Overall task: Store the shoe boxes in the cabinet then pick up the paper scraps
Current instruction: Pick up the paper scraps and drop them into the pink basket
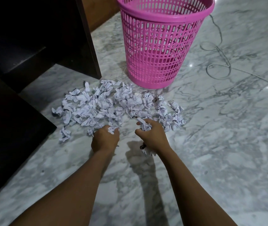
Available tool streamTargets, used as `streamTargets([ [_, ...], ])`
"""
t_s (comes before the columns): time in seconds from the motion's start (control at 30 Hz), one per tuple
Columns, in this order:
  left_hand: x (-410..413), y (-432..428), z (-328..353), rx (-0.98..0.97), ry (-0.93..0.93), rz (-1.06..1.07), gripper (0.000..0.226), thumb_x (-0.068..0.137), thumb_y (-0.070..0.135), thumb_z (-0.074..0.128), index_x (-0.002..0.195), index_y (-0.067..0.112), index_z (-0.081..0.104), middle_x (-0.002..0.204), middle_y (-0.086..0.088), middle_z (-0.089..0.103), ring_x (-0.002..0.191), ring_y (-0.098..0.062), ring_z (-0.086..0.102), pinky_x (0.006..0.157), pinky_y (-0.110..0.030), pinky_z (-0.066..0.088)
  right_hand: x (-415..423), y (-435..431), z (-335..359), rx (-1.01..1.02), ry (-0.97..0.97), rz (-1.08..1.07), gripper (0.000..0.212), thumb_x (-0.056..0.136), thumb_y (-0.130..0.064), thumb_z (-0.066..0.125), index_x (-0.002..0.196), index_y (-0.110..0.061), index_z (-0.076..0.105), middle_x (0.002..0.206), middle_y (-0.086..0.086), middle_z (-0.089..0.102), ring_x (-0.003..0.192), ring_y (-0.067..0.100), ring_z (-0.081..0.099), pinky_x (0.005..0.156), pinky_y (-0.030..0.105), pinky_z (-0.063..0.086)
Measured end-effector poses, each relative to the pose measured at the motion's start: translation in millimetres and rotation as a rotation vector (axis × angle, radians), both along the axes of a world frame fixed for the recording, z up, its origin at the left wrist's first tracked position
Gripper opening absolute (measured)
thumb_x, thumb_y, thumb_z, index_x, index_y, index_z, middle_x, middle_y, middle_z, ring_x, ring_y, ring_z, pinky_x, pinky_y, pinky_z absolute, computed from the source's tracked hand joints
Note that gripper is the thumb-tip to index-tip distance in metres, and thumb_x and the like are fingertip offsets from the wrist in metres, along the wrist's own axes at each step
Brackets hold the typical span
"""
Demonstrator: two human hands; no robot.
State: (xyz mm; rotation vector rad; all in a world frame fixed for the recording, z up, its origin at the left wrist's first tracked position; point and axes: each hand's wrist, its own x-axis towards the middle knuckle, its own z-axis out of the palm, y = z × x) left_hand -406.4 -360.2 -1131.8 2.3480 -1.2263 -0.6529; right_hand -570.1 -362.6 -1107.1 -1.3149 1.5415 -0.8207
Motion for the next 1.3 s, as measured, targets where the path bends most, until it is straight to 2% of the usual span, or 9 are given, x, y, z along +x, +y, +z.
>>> streamTargets([
  [0.13, 1.5, -9.4, 37.7, -0.119, 0.181, -0.178, 0.044, 0.074, 0.061, 0.060, 0.092, 0.021, 0.067, 0.075, -0.001, 0.070, 0.068, -0.024, 0.068, 0.066, -0.039, 0.059, 0.2, -18.3, 40.2, -0.088, -0.039, -0.016, 0.013, 0.080, -0.011, 0.071, 0.091, -0.017, 0.072, 0.067, -0.007, 0.066, 0.046, 0.001, 0.051, 0.052, 0.015, 0.044],
  [0.27, 11.8, -43.5, 103.4, -0.250, 0.284, -0.248, 0.033, 0.080, 0.046, 0.070, 0.100, 0.020, 0.069, 0.085, 0.001, 0.070, 0.072, -0.015, 0.065, 0.065, -0.029, 0.053, 2.5, -53.3, 107.5, -0.181, -0.045, -0.036, 0.014, 0.081, -0.012, 0.073, 0.095, -0.011, 0.070, 0.066, -0.006, 0.062, 0.045, 0.002, 0.049, 0.052, 0.020, 0.042],
  [0.47, 13.4, -110.7, 233.8, -0.541, 0.375, -0.311, 0.031, 0.081, 0.034, 0.074, 0.062, 0.015, 0.059, 0.050, 0.008, 0.055, 0.046, -0.008, 0.048, 0.049, -0.021, 0.038, 1.3, -127.3, 252.1, -0.409, 0.024, -0.006, 0.007, 0.084, -0.005, 0.069, 0.086, -0.011, 0.069, 0.065, 0.001, 0.064, 0.053, 0.014, 0.052, 0.052, 0.028, 0.043],
  [0.63, 1.5, -166.3, 315.8, -0.768, 0.470, -0.285, 0.030, 0.079, 0.034, 0.073, 0.078, 0.004, 0.068, 0.067, -0.012, 0.068, 0.057, -0.014, 0.055, 0.057, -0.031, 0.048, -3.6, -195.3, 332.3, -0.556, 0.177, -0.003, 0.006, 0.083, -0.010, 0.071, 0.087, -0.013, 0.068, 0.067, 0.003, 0.062, 0.052, 0.012, 0.049, 0.047, 0.022, 0.040],
  [0.97, -83.0, -288.9, 303.8, -0.693, 0.415, -0.172, 0.020, 0.080, 0.035, 0.072, 0.072, 0.017, 0.066, 0.071, 0.005, 0.069, 0.070, -0.016, 0.067, 0.072, -0.037, 0.057, -62.8, -316.8, 280.1, -0.579, 0.122, 0.004, 0.006, 0.086, -0.021, 0.068, 0.087, -0.015, 0.067, 0.065, -0.002, 0.065, 0.053, 0.010, 0.055, 0.054, 0.023, 0.045],
  [1.07, -96.5, -314.5, 279.5, -0.626, 0.333, -0.097, 0.026, 0.083, 0.033, 0.072, 0.063, 0.022, 0.058, 0.066, 0.006, 0.065, 0.066, -0.019, 0.067, 0.074, -0.038, 0.059, -74.1, -355.6, 248.1, -0.386, 0.158, 0.103, 0.029, 0.090, -0.030, 0.064, 0.114, -0.015, 0.063, 0.098, 0.008, 0.072, 0.084, 0.023, 0.070, 0.080, 0.040, 0.057],
  [1.13, -103.3, -328.3, 266.0, -0.607, 0.257, -0.082, 0.021, 0.084, 0.029, 0.071, 0.069, 0.019, 0.060, 0.076, -0.001, 0.070, 0.072, -0.022, 0.068, 0.075, -0.037, 0.058, -79.4, -370.3, 233.8, -0.231, 0.259, 0.199, 0.051, 0.091, -0.036, 0.062, 0.137, -0.018, 0.051, 0.135, 0.018, 0.058, 0.115, 0.034, 0.062, 0.101, 0.049, 0.050],
  [1.2, -108.6, -335.0, 258.8, -0.573, 0.207, -0.122, 0.006, 0.087, 0.025, 0.068, 0.089, 0.021, 0.064, 0.097, -0.006, 0.072, 0.075, -0.020, 0.066, 0.070, -0.033, 0.057, -85.3, -377.1, 227.2, -0.122, 0.407, 0.328, 0.060, 0.097, -0.037, 0.054, 0.151, -0.017, 0.036, 0.156, 0.020, 0.033, 0.140, 0.038, 0.040, 0.117, 0.048, 0.032],
  [1.3, -113.2, -336.2, 255.6, -0.413, 0.157, -0.197, 0.044, 0.090, 0.036, 0.065, 0.130, 0.020, 0.054, 0.114, -0.002, 0.063, 0.081, -0.013, 0.061, 0.069, -0.026, 0.055, -91.4, -378.1, 230.7, -0.089, 0.514, 0.453, 0.051, 0.102, -0.028, 0.047, 0.150, -0.013, 0.040, 0.156, 0.017, 0.037, 0.142, 0.036, 0.037, 0.119, 0.047, 0.027],
])
